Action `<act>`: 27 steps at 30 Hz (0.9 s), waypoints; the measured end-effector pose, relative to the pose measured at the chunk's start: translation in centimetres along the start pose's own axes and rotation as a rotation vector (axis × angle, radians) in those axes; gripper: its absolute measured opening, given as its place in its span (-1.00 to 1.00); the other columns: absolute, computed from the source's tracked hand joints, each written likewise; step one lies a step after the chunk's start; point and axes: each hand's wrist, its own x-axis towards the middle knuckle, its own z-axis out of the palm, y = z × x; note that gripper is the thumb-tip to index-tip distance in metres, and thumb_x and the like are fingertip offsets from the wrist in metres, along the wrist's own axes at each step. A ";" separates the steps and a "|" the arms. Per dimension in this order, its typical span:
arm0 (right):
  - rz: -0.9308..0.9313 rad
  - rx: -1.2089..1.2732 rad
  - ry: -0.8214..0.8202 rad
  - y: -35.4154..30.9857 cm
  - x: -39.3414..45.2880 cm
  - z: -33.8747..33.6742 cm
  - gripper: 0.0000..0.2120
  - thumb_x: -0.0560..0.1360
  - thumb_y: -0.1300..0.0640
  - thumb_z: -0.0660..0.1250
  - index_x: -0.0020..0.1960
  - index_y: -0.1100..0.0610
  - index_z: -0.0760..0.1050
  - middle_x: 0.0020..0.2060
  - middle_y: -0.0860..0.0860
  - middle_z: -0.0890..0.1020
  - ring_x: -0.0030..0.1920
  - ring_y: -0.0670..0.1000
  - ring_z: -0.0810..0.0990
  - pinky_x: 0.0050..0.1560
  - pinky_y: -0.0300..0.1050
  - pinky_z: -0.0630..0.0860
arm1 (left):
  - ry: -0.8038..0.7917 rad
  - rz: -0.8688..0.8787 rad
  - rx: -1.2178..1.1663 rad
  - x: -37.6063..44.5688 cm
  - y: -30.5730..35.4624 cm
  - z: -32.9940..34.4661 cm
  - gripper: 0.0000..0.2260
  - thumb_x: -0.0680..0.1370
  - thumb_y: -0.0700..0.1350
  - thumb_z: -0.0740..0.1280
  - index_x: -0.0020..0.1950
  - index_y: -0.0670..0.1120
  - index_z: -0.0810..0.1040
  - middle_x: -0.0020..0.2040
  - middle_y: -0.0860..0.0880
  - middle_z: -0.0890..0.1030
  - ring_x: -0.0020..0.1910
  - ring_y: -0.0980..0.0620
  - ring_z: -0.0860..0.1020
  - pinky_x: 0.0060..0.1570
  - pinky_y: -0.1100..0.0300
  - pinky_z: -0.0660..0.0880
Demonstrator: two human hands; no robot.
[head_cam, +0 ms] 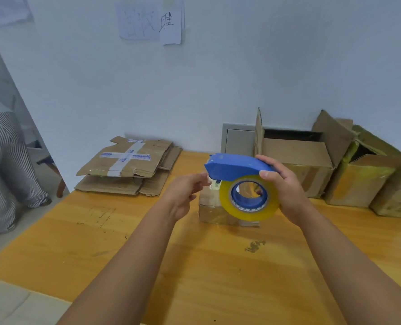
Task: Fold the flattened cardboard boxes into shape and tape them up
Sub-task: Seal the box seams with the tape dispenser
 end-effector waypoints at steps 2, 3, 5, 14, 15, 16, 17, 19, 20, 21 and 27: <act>0.004 0.023 -0.013 0.0 0.0 -0.1 -0.48 0.33 -0.22 0.40 0.29 -0.21 0.54 0.19 -0.02 0.57 0.13 0.11 0.62 -0.04 -0.07 0.62 | -0.019 -0.030 -0.015 -0.3 0.7 0.2 -0.86 0.56 -0.08 0.36 -0.04 -0.15 0.61 -0.22 0.02 0.70 -0.05 0.05 0.61 -0.12 0.18 0.43; 0.005 0.032 -0.021 0.0 -0.1 -0.1 -0.47 0.33 -0.21 0.41 0.30 -0.20 0.54 0.21 0.00 0.56 0.14 0.12 0.62 -0.04 -0.05 0.63 | -0.033 -0.038 -0.012 -0.5 1.0 0.1 -0.85 0.57 -0.09 0.36 -0.04 -0.17 0.59 -0.23 0.00 0.67 -0.09 0.04 0.62 -0.14 0.18 0.45; 0.003 0.038 -0.034 -0.2 -0.2 -0.2 -0.46 0.32 -0.21 0.43 0.29 -0.20 0.54 0.22 0.02 0.56 0.15 0.13 0.62 -0.01 0.01 0.65 | -0.058 -0.021 0.032 -0.9 1.3 -0.2 -0.90 0.57 -0.16 0.37 -0.02 -0.18 0.60 -0.25 -0.02 0.65 -0.18 0.07 0.60 -0.15 0.20 0.47; -0.063 -0.171 -0.141 -2.3 -0.7 -5.2 -0.45 0.28 -0.26 0.46 0.27 -0.30 0.55 0.21 -0.14 0.59 0.15 -0.11 0.61 0.08 -0.14 0.58 | 0.008 0.081 0.276 -1.1 2.2 -2.0 -0.86 0.58 -0.09 0.40 -0.13 -0.13 0.59 -0.29 -0.04 0.60 -0.28 0.09 0.51 -0.17 0.18 0.45; -0.051 -0.207 -0.151 -2.2 -0.8 -5.7 -0.44 0.26 -0.27 0.46 0.27 -0.31 0.55 0.21 -0.17 0.58 0.16 -0.16 0.58 0.13 -0.16 0.52 | 0.030 0.072 0.293 -1.1 1.7 -2.0 -0.86 0.58 -0.09 0.40 -0.10 -0.15 0.60 -0.28 -0.05 0.60 -0.25 0.07 0.52 -0.15 0.16 0.46; -0.036 -0.229 -0.163 -2.0 -0.9 -5.9 -0.42 0.24 -0.27 0.46 0.27 -0.31 0.55 0.22 -0.18 0.58 0.17 -0.18 0.57 0.16 -0.16 0.50 | 0.049 0.064 0.310 -1.1 1.1 -2.0 -0.86 0.58 -0.10 0.40 -0.07 -0.17 0.61 -0.26 -0.05 0.61 -0.24 0.06 0.53 -0.13 0.15 0.47; -0.021 -0.240 -0.176 -1.8 -1.0 -6.1 -0.41 0.24 -0.27 0.46 0.27 -0.29 0.55 0.22 -0.18 0.58 0.17 -0.17 0.57 0.18 -0.15 0.49 | 0.065 0.055 0.319 -1.1 0.5 -1.8 -0.86 0.57 -0.10 0.40 -0.04 -0.18 0.61 -0.26 -0.05 0.61 -0.23 0.05 0.53 -0.13 0.15 0.47; 0.001 -0.258 -0.197 -1.3 -1.2 -6.1 -0.40 0.23 -0.27 0.47 0.28 -0.28 0.55 0.22 -0.19 0.58 0.18 -0.17 0.56 0.21 -0.13 0.49 | 0.088 0.039 0.316 -1.0 -0.6 -1.5 -0.83 0.57 -0.10 0.41 0.00 -0.22 0.61 -0.27 -0.05 0.61 -0.25 0.05 0.53 -0.15 0.16 0.48; 0.008 -0.265 -0.204 -1.1 -1.3 -6.2 -0.40 0.23 -0.27 0.47 0.28 -0.28 0.55 0.21 -0.20 0.58 0.18 -0.18 0.56 0.22 -0.14 0.48 | 0.094 0.033 0.313 -1.0 -0.9 -1.5 -0.83 0.57 -0.10 0.41 0.00 -0.21 0.61 -0.28 -0.05 0.61 -0.26 0.06 0.52 -0.17 0.17 0.47; 0.014 -0.271 -0.206 -0.9 -1.4 -6.3 -0.40 0.24 -0.26 0.46 0.28 -0.28 0.55 0.21 -0.20 0.58 0.18 -0.18 0.56 0.22 -0.15 0.47 | 0.102 0.027 0.310 -1.0 -1.2 -1.7 -0.85 0.58 -0.10 0.40 -0.01 -0.20 0.61 -0.28 -0.05 0.61 -0.26 0.06 0.52 -0.18 0.17 0.47; 0.031 -0.297 -0.189 -0.6 -1.2 -7.2 -0.50 0.32 -0.15 0.46 0.27 -0.29 0.56 0.19 -0.25 0.58 0.12 -0.25 0.56 0.11 -0.22 0.44 | 0.124 0.032 0.335 -0.7 -2.3 -3.1 -0.86 0.58 -0.10 0.40 -0.13 -0.14 0.58 -0.33 -0.03 0.61 -0.29 0.05 0.53 -0.19 0.15 0.50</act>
